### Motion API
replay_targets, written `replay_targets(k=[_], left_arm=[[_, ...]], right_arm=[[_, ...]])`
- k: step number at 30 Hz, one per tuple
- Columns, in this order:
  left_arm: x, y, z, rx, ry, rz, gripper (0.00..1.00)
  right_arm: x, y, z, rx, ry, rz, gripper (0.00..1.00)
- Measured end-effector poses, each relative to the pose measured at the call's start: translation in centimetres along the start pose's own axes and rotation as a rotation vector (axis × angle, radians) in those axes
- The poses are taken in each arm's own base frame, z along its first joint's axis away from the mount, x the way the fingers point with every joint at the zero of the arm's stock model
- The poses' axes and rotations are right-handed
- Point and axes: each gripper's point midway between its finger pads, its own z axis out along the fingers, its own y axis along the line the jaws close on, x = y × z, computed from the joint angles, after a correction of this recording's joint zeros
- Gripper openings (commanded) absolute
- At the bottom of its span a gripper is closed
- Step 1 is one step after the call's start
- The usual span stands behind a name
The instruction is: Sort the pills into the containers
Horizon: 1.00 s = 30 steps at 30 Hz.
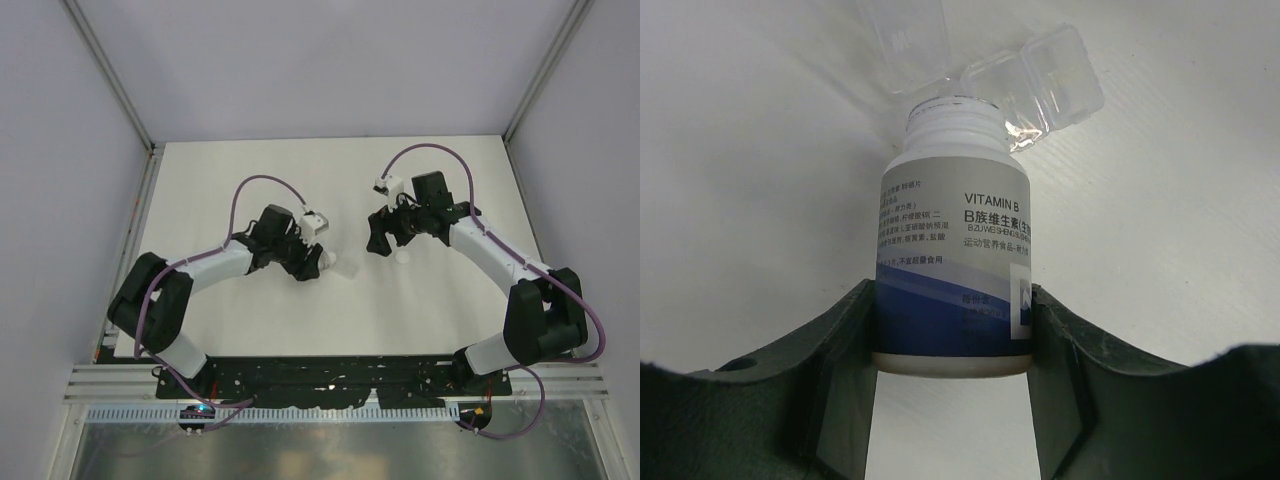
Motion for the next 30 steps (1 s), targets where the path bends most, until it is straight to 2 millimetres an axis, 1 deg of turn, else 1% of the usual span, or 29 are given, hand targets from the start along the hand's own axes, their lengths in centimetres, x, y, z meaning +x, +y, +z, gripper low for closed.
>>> replay_targets(k=[7, 16, 30], left_arm=[[0.1, -0.1, 0.1, -0.004, 0.028, 0.013, 0.0], [-0.8, -0.1, -0.1, -0.017, 0.036, 0.025, 0.0], [-1.1, -0.2, -0.2, -0.026, 0.087, 0.043, 0.0]], right_arm=[[0.0, 0.0, 0.0, -0.002, -0.001, 0.003, 0.89], [0.1, 0.0, -0.1, -0.009, -0.002, 0.009, 0.89], [0.3, -0.1, -0.2, -0.014, 0.005, 0.021, 0.89]])
